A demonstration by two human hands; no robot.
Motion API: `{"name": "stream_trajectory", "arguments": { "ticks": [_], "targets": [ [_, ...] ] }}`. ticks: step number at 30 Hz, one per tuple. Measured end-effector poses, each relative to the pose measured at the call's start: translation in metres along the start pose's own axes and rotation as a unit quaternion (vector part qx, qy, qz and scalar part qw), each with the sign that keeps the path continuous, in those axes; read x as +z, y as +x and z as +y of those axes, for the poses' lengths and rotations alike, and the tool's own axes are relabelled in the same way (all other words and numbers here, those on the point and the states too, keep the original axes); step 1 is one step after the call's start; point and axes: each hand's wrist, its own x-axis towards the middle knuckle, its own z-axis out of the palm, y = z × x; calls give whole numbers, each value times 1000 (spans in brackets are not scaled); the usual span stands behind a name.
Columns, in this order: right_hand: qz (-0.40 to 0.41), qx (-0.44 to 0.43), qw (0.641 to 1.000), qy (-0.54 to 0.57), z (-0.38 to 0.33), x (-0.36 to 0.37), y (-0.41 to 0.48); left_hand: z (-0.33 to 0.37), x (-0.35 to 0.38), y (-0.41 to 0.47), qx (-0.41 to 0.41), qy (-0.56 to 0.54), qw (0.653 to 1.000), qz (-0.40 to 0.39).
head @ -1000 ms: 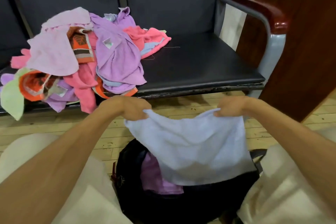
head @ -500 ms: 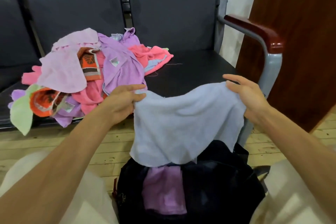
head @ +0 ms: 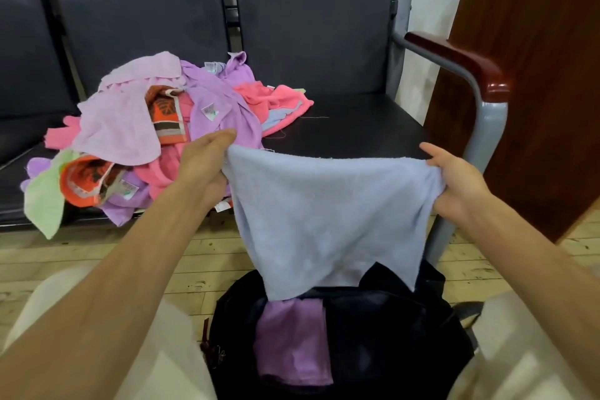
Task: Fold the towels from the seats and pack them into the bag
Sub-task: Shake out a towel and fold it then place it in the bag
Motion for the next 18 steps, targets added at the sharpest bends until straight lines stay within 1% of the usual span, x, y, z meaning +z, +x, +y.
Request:
{"name": "stream_trajectory", "arguments": {
  "ticks": [1, 3, 4, 5, 6, 7, 8, 9, 10, 11, 15, 16, 18],
  "targets": [
    [-22, 34, 999, 10, 0, -1, -1, 1, 1, 1, -34, -59, 998, -7],
    [-43, 70, 997, 5, -2, -2, -3, -1, 0, 4, -57, -110, 992, -34],
    [-40, 72, 997, 7, -2, -2, -4, -2, -1, 4, -53, -100, 992, -51],
    [-31, 65, 997, 7, -2, -1, -3, -3, -1, 6, -41, -67, 995, -66],
    [-17, 57, 998, 5, -1, -1, -3, -4, -2, 4, -10, 10, 997, -77],
    [3, 49, 999, 3, 1, -2, 0, -5, -4, 3, 41, 132, 987, -78],
    [20, 40, 999, -2, 3, -2, 2, -4, -5, 0, 103, 256, 959, -70],
    [31, 31, 999, -12, 5, -3, 5, -4, -5, -3, 159, 347, 923, -57],
    [32, 22, 999, -26, 6, -4, 8, -4, -5, -6, 192, 394, 897, -53],
    [27, 17, 999, -41, 6, -5, 10, -4, -5, -8, 199, 408, 889, -56],
    [-22, 40, 998, -49, 6, -8, 12, -4, -4, -11, 183, 369, 909, -59],
    [-19, 32, 997, -68, 7, -9, 11, -4, -3, -10, 186, 350, 917, -53],
    [6, -15, 992, -125, 7, -7, 9, -4, -3, -9, 193, 310, 930, -41]
  ]
}}
